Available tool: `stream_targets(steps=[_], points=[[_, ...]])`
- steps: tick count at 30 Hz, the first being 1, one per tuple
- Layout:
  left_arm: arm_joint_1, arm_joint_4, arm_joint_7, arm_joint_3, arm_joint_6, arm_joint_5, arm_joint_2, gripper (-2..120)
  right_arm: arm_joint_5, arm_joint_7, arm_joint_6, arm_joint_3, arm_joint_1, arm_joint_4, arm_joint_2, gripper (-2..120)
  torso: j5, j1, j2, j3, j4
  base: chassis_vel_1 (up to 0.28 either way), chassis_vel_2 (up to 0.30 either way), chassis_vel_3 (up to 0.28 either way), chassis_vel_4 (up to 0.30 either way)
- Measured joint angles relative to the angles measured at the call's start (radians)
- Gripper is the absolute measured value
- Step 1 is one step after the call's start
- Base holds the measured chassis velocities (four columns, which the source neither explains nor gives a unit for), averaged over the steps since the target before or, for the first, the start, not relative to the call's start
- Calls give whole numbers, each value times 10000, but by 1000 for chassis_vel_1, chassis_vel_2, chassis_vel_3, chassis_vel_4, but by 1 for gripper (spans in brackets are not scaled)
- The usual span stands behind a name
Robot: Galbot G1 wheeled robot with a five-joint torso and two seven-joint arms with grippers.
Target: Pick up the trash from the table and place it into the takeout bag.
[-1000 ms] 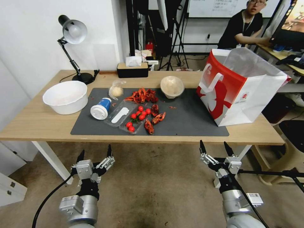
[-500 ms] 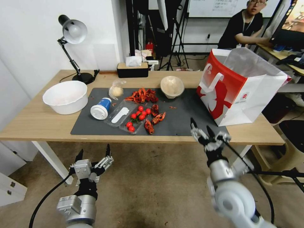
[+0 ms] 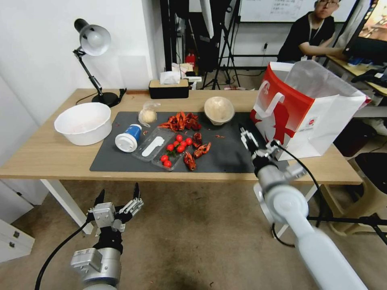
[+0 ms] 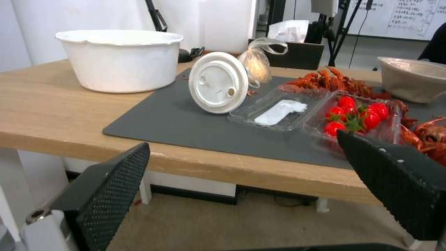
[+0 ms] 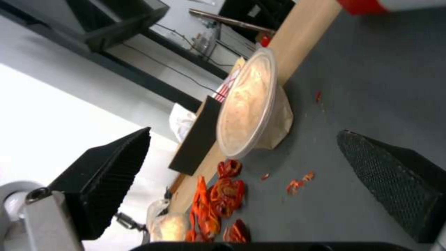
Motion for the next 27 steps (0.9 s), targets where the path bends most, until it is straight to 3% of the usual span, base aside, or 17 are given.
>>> stream_targets(steps=[13,27], points=[[42,-5,9,-14,-4,116,-122,100,1591,1442,-207,-664,2657,-2233,1002,100,0,0,0,-1,1,0,0,0,0],[55,58,8,72,-53,234,-135,100,1564,2738,-1062,-997,4513,-4438,1924,100,0,0,0,-1,-1,0,0,0,0]])
